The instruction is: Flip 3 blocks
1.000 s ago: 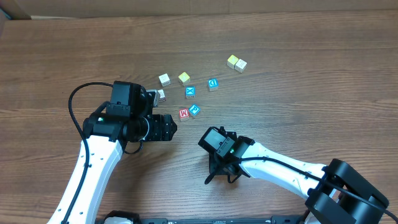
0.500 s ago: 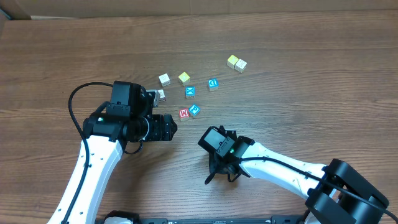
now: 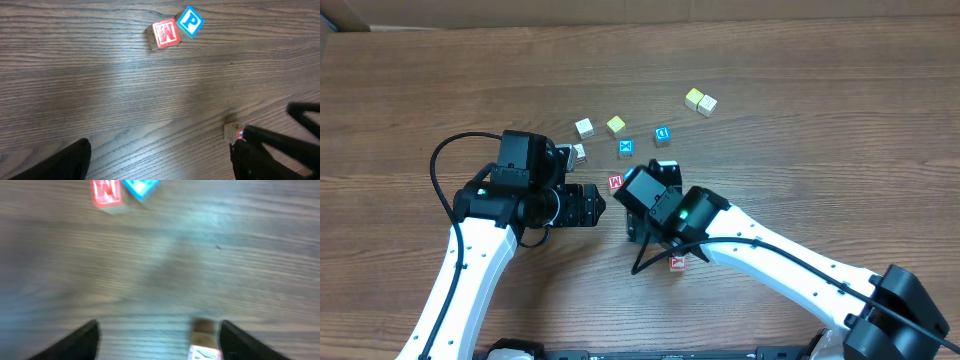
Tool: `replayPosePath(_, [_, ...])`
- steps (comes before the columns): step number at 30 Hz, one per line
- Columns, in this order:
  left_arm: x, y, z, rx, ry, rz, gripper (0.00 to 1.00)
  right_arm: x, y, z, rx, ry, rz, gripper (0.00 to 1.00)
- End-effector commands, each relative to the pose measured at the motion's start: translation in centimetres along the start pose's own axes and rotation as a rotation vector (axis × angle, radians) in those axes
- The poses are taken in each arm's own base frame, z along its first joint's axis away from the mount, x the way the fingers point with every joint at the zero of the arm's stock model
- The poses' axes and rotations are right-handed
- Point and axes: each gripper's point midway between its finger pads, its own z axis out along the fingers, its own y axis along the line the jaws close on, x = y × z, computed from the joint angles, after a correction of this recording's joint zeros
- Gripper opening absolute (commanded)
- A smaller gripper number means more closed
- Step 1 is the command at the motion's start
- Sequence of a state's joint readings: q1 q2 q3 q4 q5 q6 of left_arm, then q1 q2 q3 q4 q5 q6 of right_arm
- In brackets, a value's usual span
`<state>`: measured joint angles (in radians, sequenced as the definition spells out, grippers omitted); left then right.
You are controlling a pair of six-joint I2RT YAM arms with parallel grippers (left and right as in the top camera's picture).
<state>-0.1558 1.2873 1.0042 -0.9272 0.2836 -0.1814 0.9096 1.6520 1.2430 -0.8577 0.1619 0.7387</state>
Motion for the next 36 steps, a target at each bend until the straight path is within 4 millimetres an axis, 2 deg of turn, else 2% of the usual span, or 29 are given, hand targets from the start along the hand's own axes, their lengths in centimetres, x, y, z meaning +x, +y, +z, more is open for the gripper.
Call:
replayPosePath(1, [0.3, 0.1, 0.2, -0.003, 0.010, 0.002, 0.84, -2.2, 0.8, -0.9, -0.055, -0.064, 0.010, 0.89])
replayPosePath(4, [0.4, 0.1, 0.2, -0.004, 0.013, 0.001, 0.85, -4.1, 1.1, -0.2, -0.102, -0.091, 0.021, 0.95])
replayPosePath(8, [0.4, 0.1, 0.2, -0.007, 0.015, 0.001, 0.84, -5.9, -0.6, 1.6, -0.098, -0.081, 0.089, 0.95])
replayPosePath(12, [0.0, 1.2, 0.3, -0.069, -0.005, 0.004, 0.80, -7.4, -4.3, 3.4, -0.042, -0.054, 0.178, 0.95])
replayPosePath(15, [-0.4, 1.3, 1.0, -0.068, -0.003, 0.003, 0.78, -8.7, -7.3, 3.5, -0.020, -0.051, 0.238, 0.95])
replayPosePath(18, [-0.7, 1.1, 2.4, -0.038, 0.020, -0.011, 0.70, -9.8, -9.5, 3.1, -0.024, -0.033, 0.267, 0.95])
replayPosePath(21, [-1.0, 0.8, 4.6, 0.001, 0.059, -0.075, 0.72, -10.2, -11.6, 2.6, -0.005, -0.005, 0.307, 0.95])
replayPosePath(25, [-1.4, 0.3, 7.9, 0.073, 0.108, -0.124, 0.76, -9.6, -12.4, 2.3, 0.008, 0.030, 0.269, 0.95])
replayPosePath(30, [-1.7, 0.5, 11.5, 0.108, 0.147, -0.236, 0.70, -8.8, -12.7, 2.1, 0.024, 0.063, 0.249, 0.93])
replayPosePath(36, [-4.0, -0.5, 13.0, 0.193, 0.084, -0.269, 0.70, -9.3, -12.4, 0.3, 0.002, 0.022, 0.229, 0.93])
